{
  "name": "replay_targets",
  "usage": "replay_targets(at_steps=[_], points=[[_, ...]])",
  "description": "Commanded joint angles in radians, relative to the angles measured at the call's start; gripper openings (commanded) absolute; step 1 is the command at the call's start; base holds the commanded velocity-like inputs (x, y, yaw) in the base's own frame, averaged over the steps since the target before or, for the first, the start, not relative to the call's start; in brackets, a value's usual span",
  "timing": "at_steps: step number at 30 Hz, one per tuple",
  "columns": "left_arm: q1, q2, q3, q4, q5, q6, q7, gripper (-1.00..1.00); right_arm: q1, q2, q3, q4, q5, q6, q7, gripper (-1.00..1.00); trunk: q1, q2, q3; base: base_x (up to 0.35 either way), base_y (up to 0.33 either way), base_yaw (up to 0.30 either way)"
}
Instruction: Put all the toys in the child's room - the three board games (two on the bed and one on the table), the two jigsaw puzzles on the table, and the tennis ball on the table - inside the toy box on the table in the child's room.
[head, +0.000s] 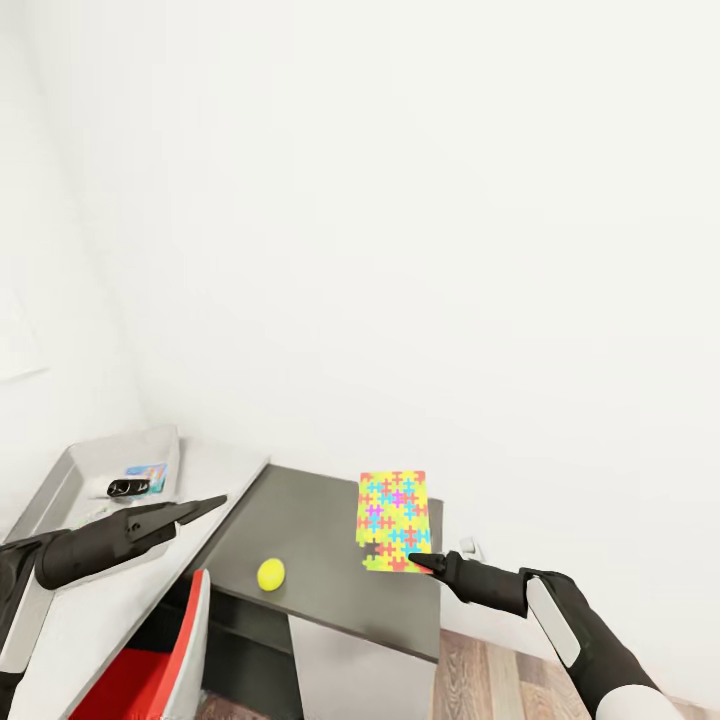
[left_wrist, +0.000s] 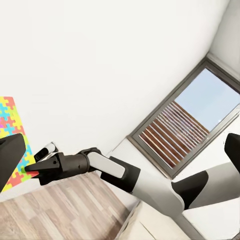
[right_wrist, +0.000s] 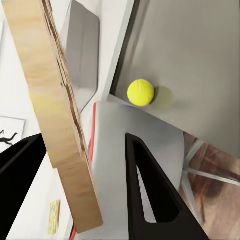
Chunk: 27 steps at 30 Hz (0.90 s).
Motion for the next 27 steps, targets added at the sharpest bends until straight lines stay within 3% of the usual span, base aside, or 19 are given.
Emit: replay_targets(at_steps=[1,27], points=[[0.000,0.000,0.000,0.000,-0.001,0.011,-0.004,1.00,0.000,0.000,0.000,0.000,-0.004,0.005,0.001,-1.00,0.000,-0.001,-0.001,0.000,0.000,0.291],[-0.001,0.000,-0.003,0.000,-0.001,0.011,-0.004,1.00,0.000,0.000,0.006,0.000,-0.004,0.005,-0.004,-1.00,0.000,-0.001,-0.001,0.000,-0.022,0.260]])
